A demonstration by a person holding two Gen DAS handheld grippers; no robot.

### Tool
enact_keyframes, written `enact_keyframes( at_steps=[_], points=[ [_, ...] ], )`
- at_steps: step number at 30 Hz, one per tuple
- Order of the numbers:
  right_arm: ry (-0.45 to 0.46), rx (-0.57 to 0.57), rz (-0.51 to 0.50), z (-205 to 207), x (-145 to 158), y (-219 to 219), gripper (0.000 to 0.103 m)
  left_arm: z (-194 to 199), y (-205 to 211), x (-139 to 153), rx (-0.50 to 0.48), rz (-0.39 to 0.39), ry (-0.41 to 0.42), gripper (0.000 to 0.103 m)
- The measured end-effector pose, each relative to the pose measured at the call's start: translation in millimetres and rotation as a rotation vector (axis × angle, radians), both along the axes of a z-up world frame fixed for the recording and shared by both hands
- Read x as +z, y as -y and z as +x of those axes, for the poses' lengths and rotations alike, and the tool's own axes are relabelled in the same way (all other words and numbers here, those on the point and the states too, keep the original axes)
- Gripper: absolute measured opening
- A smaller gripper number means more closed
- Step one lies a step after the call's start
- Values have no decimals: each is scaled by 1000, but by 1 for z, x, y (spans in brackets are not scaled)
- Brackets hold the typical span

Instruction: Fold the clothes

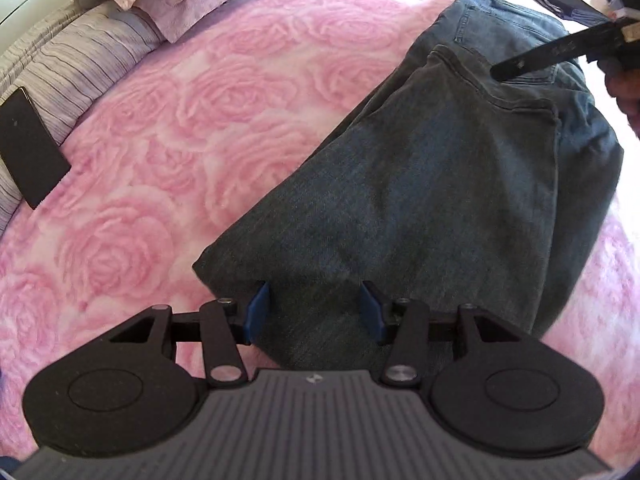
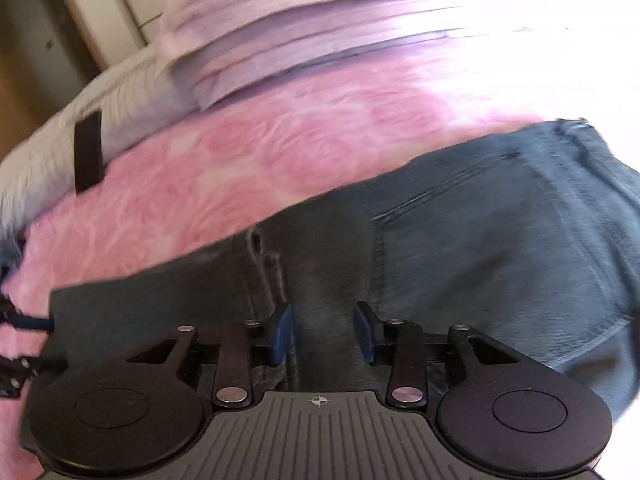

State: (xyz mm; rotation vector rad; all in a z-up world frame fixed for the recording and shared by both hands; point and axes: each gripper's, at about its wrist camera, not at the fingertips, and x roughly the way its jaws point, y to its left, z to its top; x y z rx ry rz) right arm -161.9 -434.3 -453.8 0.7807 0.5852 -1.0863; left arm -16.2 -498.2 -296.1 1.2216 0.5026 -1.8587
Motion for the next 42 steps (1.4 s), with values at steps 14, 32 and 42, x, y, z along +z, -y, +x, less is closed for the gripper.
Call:
enact_keyframes(
  at_steps=[14, 32, 42],
  points=[
    [-250, 581, -197, 158, 31, -176, 80, 33, -79, -40, -1081, -491, 526, 62],
    [-674, 652, -449, 298, -53, -240, 80, 35, -47, -39, -1193, -425, 351, 22],
    [-658, 555, -422, 260, -56, -209, 18, 45, -65, -42, -1218, -502, 447, 12]
  ],
)
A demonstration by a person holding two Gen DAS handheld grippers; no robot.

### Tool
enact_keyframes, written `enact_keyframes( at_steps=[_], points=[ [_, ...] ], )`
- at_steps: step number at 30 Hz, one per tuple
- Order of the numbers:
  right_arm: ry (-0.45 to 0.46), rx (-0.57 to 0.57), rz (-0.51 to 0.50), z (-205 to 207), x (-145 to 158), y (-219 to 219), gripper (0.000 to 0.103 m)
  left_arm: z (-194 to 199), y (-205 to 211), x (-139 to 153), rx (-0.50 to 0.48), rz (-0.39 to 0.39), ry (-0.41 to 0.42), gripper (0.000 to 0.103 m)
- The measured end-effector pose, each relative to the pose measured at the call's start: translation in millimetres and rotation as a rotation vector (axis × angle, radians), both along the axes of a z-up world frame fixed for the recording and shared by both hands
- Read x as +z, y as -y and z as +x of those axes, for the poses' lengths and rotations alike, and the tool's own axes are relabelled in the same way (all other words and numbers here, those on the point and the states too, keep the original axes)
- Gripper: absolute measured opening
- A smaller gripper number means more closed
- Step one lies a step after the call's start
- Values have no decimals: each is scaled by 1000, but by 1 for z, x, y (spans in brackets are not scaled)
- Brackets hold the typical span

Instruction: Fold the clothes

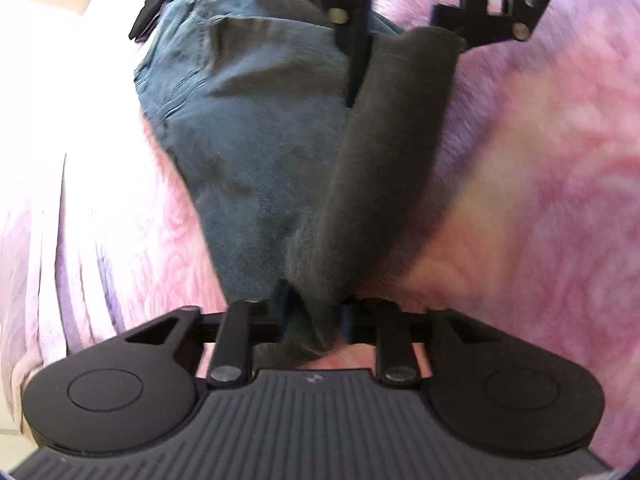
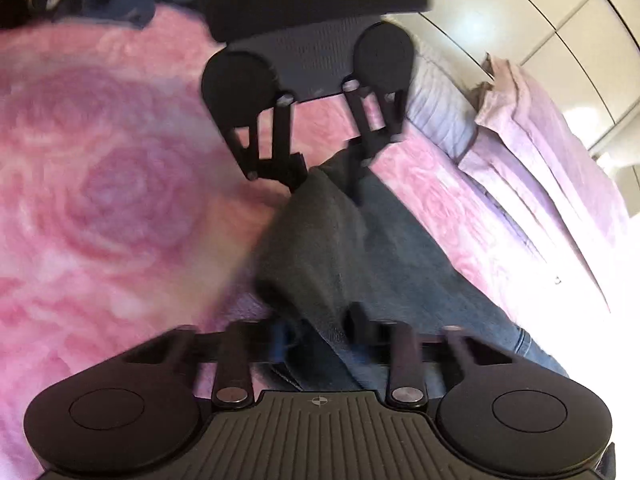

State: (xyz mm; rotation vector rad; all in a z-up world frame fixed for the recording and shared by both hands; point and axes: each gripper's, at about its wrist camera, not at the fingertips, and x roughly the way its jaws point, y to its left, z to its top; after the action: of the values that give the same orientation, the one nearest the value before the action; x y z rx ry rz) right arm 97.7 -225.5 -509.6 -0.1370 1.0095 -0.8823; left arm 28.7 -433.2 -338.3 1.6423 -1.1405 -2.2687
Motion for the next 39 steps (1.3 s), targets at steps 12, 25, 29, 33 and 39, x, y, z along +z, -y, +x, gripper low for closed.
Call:
enact_keyframes(
  at_steps=[12, 25, 29, 33, 39],
  points=[
    [285, 148, 279, 6, 118, -70, 14, 63, -111, 116, 313, 254, 38, 10],
    [734, -19, 338, -139, 243, -15, 14, -52, -35, 282, 371, 325, -137, 14],
    [884, -158, 363, -229, 248, 39, 14, -139, 22, 296, 401, 353, -237, 24],
    [1018, -345, 419, -320, 211, 96, 14, -213, 81, 270, 509, 422, -378, 37],
    [1150, -795, 643, -420, 89, 181, 30, -266, 142, 166, 755, 579, -348, 37]
  ],
)
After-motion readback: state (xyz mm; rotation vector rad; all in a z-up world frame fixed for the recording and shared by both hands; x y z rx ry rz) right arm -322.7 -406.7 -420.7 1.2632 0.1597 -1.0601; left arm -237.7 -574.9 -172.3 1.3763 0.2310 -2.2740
